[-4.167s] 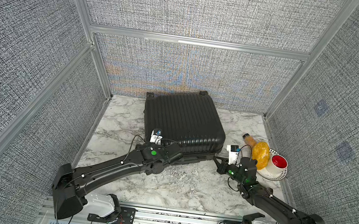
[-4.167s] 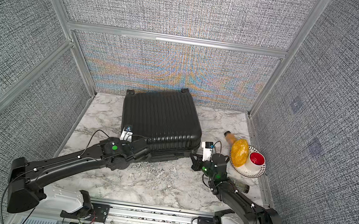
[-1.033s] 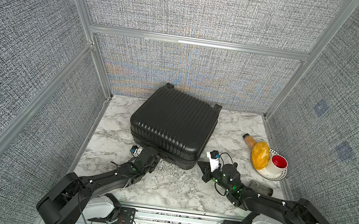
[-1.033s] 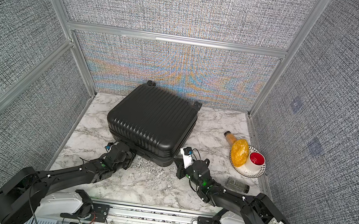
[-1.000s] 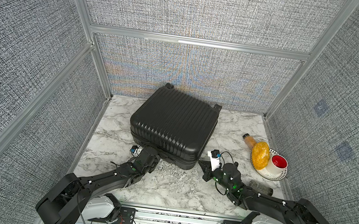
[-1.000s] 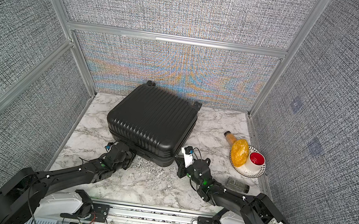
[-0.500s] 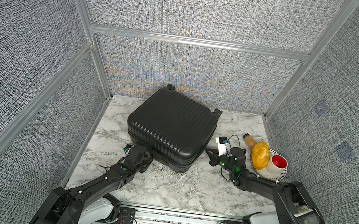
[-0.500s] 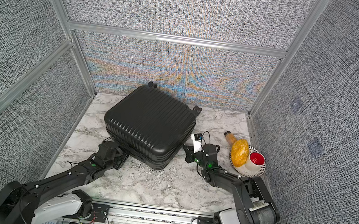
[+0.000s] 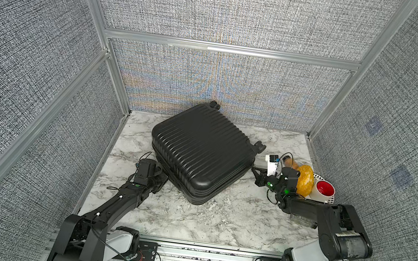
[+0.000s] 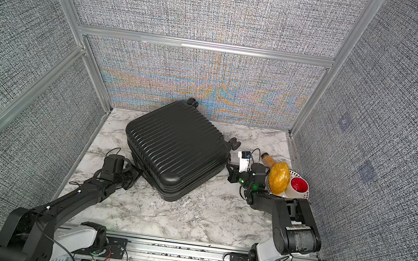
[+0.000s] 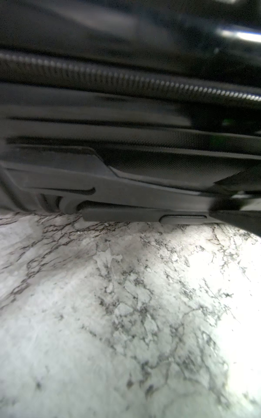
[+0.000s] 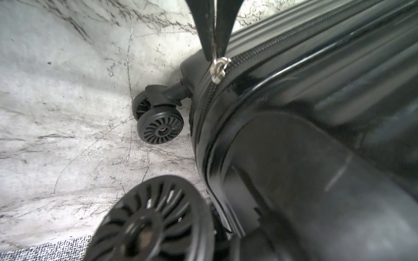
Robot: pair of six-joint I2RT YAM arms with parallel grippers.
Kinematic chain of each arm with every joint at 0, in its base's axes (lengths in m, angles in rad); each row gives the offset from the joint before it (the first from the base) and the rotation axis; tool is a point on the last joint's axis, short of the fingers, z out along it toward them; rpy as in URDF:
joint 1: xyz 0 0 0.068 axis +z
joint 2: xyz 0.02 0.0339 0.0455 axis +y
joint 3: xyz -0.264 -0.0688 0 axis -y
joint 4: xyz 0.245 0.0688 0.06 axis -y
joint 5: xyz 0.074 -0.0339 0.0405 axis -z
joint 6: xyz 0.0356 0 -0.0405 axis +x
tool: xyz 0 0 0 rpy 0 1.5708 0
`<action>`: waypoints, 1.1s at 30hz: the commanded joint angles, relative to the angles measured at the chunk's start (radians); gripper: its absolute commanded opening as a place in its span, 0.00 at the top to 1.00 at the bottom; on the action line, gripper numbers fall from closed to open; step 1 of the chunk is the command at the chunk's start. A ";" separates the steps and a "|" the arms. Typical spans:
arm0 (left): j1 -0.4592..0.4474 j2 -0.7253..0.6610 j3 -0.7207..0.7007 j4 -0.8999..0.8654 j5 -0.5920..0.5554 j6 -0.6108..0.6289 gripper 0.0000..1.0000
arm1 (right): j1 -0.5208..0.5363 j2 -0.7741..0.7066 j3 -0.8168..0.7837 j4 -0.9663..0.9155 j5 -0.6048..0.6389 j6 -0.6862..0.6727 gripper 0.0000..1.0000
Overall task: Open the suitcase zippers
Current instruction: Unzip the zipper on the suitcase, then adjust the suitcase at the center of the board.
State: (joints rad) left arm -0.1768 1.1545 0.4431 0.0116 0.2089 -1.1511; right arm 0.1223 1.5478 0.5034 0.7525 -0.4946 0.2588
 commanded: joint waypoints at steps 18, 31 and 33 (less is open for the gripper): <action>0.188 0.358 0.361 -0.146 0.081 0.227 1.00 | 0.022 -0.070 -0.165 0.199 -0.036 0.147 1.00; 0.245 0.659 0.758 -0.266 0.151 0.315 0.65 | 0.298 -0.387 -0.347 0.099 0.157 0.079 1.00; 0.248 0.643 0.747 -0.269 0.139 0.317 0.42 | 0.297 -0.387 -0.351 0.097 0.157 0.073 1.00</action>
State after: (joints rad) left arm 0.0582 1.8095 1.1820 -0.3019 0.4332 -0.8158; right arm 0.4187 1.1679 0.1555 0.8154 -0.4126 0.3519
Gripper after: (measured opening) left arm 0.470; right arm 0.057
